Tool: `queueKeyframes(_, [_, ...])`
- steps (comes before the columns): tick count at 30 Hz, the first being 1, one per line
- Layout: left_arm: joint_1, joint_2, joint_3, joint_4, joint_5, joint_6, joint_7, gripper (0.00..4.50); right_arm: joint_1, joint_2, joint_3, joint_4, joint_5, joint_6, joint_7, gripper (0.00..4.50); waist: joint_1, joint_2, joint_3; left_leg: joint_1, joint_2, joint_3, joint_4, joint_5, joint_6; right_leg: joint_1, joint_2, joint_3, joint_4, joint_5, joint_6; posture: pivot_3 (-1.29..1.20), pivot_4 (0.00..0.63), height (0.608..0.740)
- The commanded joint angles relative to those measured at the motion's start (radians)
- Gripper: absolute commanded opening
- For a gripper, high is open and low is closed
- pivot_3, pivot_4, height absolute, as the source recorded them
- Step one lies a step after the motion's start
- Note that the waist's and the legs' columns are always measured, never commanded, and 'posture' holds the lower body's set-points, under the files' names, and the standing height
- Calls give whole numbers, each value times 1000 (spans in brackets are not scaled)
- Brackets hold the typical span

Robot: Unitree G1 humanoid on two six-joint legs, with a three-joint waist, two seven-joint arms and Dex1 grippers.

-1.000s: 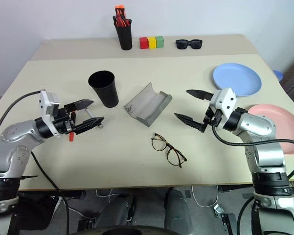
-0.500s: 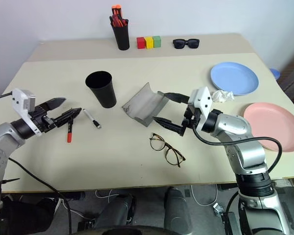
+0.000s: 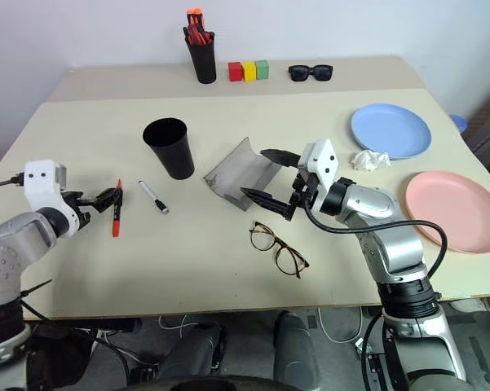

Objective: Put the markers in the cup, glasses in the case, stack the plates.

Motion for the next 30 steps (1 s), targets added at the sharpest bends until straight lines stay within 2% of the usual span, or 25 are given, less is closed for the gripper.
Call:
queueKeyframes(1, [-71,18,41,50,13,80,31,4500,-20,17,-5,-7,-6,-30,-1,4338,-3,0,0,0,0,0,0,0,0,0,0,0,0,0,0,0,150,740])
queueKeyframes(8, [-140,17,-14,166,52,139,21,4500,-9,24,6,-5,-49,-58,-7,4338,-2,0,0,0,0,2,0,1,-1,-2,0,2,1,0,0,0,150,740])
queueKeyframes(12, [-169,3,-51,233,93,86,17,4500,7,16,4,-8,-72,-66,-9,4338,1,0,0,-1,0,2,0,1,-2,-2,0,2,1,0,0,0,150,740])
queueKeyframes(15, [-171,10,-89,252,119,59,0,3564,11,17,1,-9,-76,-63,-9,4500,0,0,0,-1,0,3,0,1,-2,-3,0,3,1,0,0,0,150,740])
queueKeyframes(20, [-171,-3,-101,260,135,54,-15,1170,12,17,-2,-11,-81,-60,-11,4500,-2,0,0,-1,0,4,-1,1,-2,-4,0,4,1,0,0,0,150,740])
queueKeyframes(22, [-169,-6,-103,256,141,55,-20,49,11,17,-3,-10,-81,-60,-12,4500,-1,0,0,0,0,5,-1,1,-2,-4,0,5,2,0,0,0,150,740])
queueKeyframes(26, [-153,16,-96,220,159,16,-34,15,6,16,-5,-1,-83,-66,-9,4500,-1,0,0,0,0,6,-1,1,-2,-4,0,5,2,0,0,0,150,740])
queueKeyframes(28, [-160,14,-56,198,180,-110,-30,15,5,12,-7,4,-84,-72,-2,4500,-2,-1,0,0,0,6,-1,1,-2,-5,0,6,2,0,0,0,150,740])
queueKeyframes(30, [-183,-9,-5,183,197,-338,-35,15,3,7,-12,15,-76,-71,9,4500,0,-2,0,-1,0,6,-1,1,-3,-6,0,6,2,1,-1,0,150,740])
